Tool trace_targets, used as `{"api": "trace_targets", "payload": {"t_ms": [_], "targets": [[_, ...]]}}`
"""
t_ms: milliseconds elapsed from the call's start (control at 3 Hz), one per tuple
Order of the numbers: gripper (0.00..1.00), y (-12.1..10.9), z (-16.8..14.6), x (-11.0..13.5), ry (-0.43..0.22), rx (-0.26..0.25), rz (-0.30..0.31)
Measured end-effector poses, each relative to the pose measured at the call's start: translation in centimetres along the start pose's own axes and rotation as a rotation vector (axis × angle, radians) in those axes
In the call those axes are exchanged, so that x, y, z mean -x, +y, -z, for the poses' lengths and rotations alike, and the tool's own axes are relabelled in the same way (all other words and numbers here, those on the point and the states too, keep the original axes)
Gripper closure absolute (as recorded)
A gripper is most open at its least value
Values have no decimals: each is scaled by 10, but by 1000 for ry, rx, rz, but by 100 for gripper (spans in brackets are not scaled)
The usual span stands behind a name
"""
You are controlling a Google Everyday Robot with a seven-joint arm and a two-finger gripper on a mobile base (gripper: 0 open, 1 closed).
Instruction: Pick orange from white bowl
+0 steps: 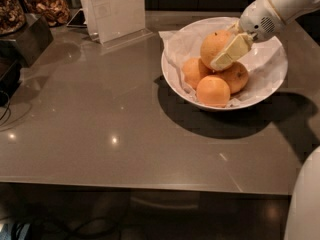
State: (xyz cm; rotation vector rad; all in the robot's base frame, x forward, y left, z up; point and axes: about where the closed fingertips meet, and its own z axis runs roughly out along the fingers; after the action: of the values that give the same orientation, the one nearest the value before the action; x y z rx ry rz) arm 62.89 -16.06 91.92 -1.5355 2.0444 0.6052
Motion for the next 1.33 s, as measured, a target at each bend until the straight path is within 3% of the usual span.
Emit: {"api": "trace_targets", "payload": {"t_ms": [333,667,1000,1333], "targets": [[89,0,0,0,0,0,0],[100,0,3,2,0,0,0],[100,13,24,11,-50,-32,44],[100,41,50,8,-120,-44,62]]}}
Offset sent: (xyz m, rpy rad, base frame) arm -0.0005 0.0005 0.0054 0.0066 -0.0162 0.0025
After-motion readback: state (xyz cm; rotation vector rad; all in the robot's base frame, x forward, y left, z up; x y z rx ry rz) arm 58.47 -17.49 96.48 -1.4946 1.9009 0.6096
